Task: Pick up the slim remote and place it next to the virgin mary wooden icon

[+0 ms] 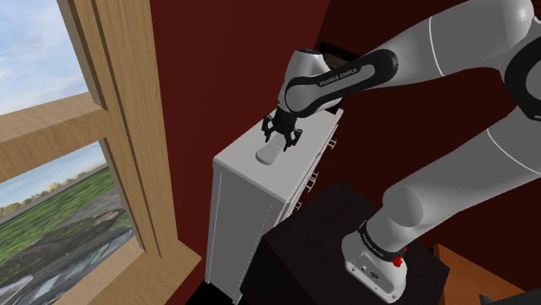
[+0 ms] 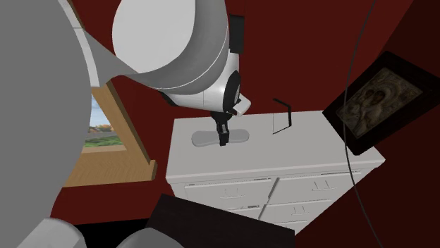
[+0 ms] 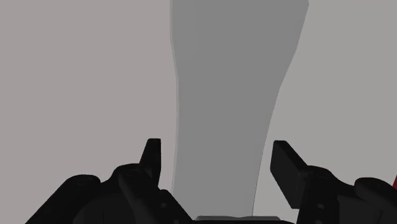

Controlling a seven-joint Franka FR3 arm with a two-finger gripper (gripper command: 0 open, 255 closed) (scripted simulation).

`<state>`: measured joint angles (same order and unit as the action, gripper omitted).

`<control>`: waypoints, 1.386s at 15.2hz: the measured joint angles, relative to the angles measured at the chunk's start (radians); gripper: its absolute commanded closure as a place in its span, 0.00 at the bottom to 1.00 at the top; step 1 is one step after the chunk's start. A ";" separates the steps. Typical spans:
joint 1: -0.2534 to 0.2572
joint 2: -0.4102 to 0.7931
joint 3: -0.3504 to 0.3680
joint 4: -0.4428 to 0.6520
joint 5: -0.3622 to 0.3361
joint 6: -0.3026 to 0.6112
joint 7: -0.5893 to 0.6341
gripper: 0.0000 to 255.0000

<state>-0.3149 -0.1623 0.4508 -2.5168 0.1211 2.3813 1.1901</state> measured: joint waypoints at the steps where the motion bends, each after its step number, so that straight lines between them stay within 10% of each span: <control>1: 0.000 0.000 0.000 0.000 0.000 0.000 0.000 1.00; 21: 0.009 -0.120 -0.029 0.085 0.035 -0.199 -0.031 1.00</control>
<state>-0.3063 -0.2820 0.4223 -2.4321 0.1558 2.1821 1.1588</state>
